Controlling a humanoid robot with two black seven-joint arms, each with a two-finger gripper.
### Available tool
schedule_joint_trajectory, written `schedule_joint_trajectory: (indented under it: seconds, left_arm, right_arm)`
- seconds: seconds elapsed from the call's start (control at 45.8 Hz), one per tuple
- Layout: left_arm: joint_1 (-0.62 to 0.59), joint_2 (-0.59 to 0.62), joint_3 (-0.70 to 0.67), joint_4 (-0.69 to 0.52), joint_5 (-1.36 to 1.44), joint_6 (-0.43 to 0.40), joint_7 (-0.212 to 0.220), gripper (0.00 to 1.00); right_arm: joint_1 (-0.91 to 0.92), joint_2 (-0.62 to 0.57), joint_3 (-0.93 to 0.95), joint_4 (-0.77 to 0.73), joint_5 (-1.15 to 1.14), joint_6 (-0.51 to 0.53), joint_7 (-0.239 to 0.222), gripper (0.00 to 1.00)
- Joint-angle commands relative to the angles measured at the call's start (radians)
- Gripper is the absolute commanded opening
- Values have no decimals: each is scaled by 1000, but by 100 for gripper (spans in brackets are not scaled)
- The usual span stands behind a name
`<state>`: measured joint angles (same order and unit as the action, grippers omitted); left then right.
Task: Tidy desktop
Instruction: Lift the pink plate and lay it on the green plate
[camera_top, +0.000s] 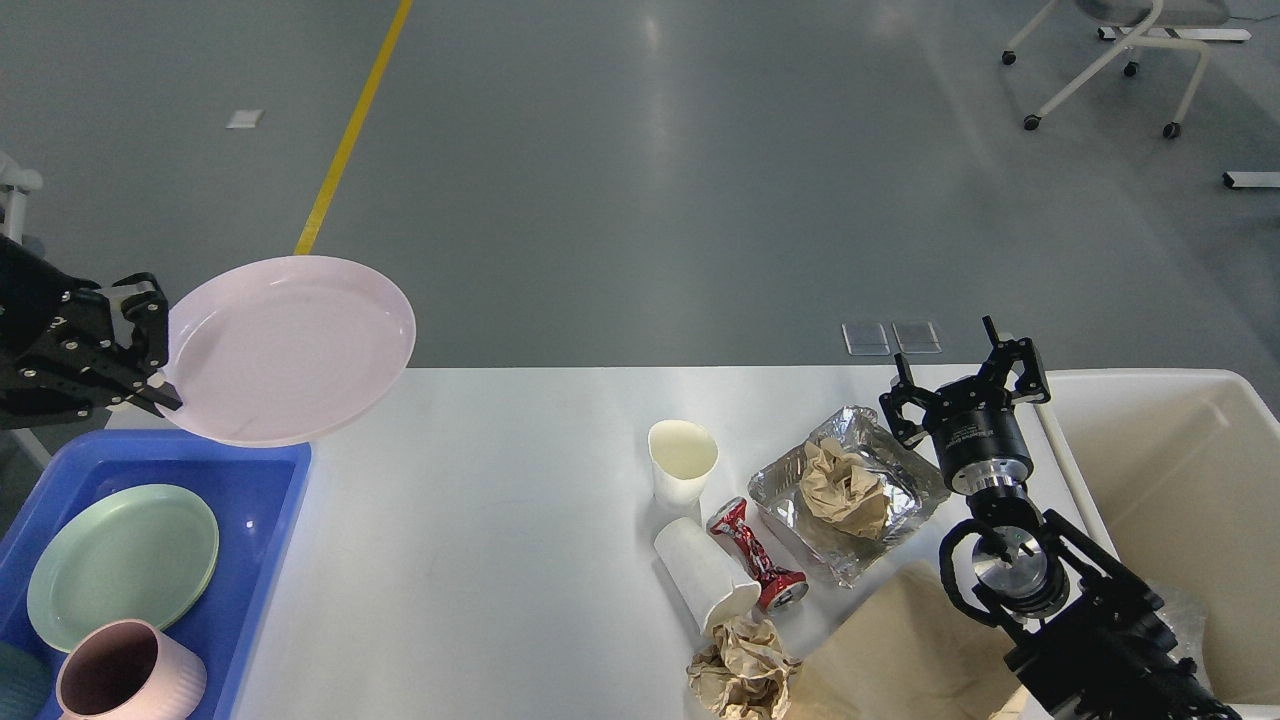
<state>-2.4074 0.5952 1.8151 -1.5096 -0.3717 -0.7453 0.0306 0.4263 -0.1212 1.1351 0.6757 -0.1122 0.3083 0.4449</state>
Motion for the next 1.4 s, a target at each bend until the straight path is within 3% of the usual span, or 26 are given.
schedule_joint_trajectory:
  seconds: [0.0, 0.262, 0.415, 0.437, 0.634, 0.765, 0.94, 1.377]
  left_arm:
    - [122, 136, -11, 126, 71, -9, 0, 0]
    - [447, 351, -172, 408, 162, -22, 3, 0]
    - [701, 390, -318, 566, 162, -22, 3, 0]
    - [791, 399, -389, 632, 162, -20, 6, 0]
    - [1167, 385, -718, 864, 162, 0, 17, 0]
    - [1375, 308, -882, 983, 163, 44, 23, 0]
    - [1426, 249, -922, 1003, 163, 113, 34, 0]
    - [1426, 235, -925, 999, 163, 116, 37, 0]
  right_arm:
    - [-1, 0, 0, -1, -1, 0, 0, 100]
    - [0, 0, 0, -1, 0, 0, 0, 100]
    - [-1, 0, 0, -1, 0, 0, 0, 100]
    - [-1, 0, 0, -1, 0, 0, 0, 100]
    - [0, 0, 0, -1, 0, 0, 0, 100]
    - [0, 0, 0, -1, 0, 0, 0, 100]
    - [0, 0, 0, -1, 0, 0, 0, 100]
    - [0, 0, 0, -1, 0, 0, 0, 100]
